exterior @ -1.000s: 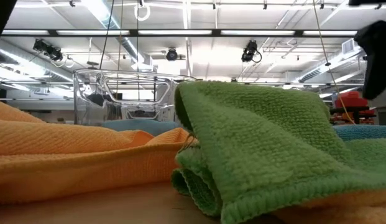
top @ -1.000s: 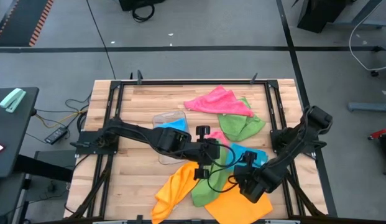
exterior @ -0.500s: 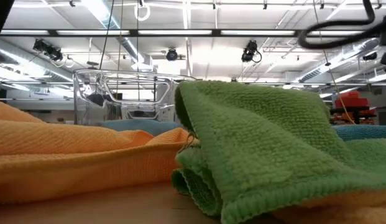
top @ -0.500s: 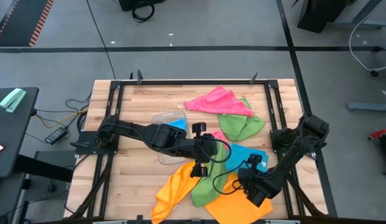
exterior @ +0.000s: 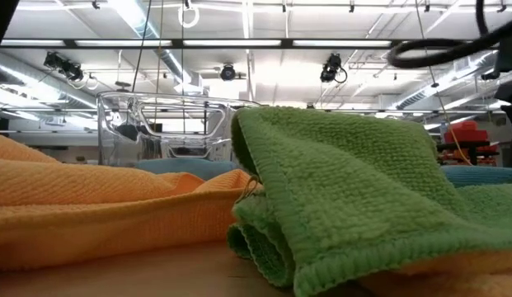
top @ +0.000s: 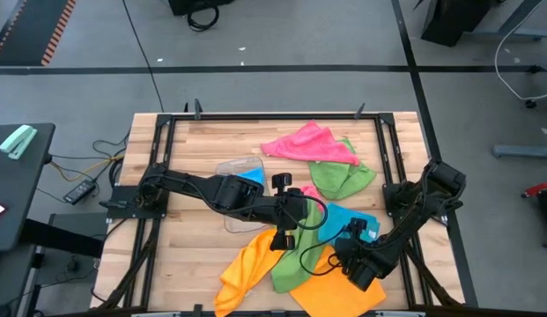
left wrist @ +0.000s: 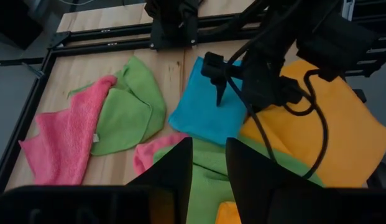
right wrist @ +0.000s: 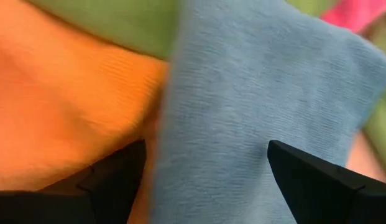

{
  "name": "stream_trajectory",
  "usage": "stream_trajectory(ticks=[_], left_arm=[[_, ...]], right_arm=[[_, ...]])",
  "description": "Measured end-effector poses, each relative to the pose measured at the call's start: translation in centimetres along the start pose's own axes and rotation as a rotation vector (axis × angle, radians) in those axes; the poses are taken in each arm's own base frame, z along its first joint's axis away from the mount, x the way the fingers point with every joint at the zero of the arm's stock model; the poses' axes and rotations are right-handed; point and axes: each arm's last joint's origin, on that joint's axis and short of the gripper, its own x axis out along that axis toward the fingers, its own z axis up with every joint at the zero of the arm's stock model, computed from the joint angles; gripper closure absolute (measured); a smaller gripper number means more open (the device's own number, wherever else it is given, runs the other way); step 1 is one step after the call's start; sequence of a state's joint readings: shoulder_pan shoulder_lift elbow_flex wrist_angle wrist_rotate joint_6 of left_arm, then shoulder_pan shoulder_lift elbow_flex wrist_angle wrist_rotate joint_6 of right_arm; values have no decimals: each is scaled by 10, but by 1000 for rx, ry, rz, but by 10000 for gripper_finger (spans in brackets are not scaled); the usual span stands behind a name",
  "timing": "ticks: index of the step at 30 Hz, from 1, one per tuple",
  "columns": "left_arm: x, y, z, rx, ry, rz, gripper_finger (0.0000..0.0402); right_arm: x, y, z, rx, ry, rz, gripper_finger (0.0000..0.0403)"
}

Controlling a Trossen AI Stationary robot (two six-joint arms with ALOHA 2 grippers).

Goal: Fold microfiber towels
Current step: Fold the blue towel

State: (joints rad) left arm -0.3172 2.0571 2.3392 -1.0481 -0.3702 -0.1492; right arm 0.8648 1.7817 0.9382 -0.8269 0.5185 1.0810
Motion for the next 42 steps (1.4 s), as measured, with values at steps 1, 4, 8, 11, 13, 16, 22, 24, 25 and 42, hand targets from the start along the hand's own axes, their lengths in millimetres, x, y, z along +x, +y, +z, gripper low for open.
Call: stream_trajectory(ticks=[1, 4, 8, 11, 13, 16, 22, 24, 25, 42], left_arm=[[0, 0, 0, 0, 0, 0, 297], [0, 0, 0, 0, 1, 0, 297], [0, 0, 0, 1, 1, 0, 297], [0, 0, 0, 1, 1, 0, 297], [0, 0, 0, 2, 2, 1, 299], [1, 0, 0, 3, 3, 0, 301], [1, 0, 0, 3, 2, 0, 303], [1, 0, 0, 3, 2, 1, 305], [1, 0, 0, 3, 2, 0, 306], [1, -1, 0, -3, 1, 0, 318]], right_arm=[[1, -3, 0, 0, 12, -21, 58], [1, -8, 0, 4, 37, -62, 66], [1, -12, 0, -3, 57, -99, 77], [-5, -14, 2, -8, 71, -114, 84], [-11, -14, 6, -17, 79, -127, 88], [-18, -15, 10, -36, 58, -159, 92], [-19, -16, 10, -20, 44, -172, 93], [-22, -17, 10, -15, 42, -193, 93], [-24, -18, 10, -16, 29, -204, 93], [-13, -18, 2, -11, -28, -204, 93]])
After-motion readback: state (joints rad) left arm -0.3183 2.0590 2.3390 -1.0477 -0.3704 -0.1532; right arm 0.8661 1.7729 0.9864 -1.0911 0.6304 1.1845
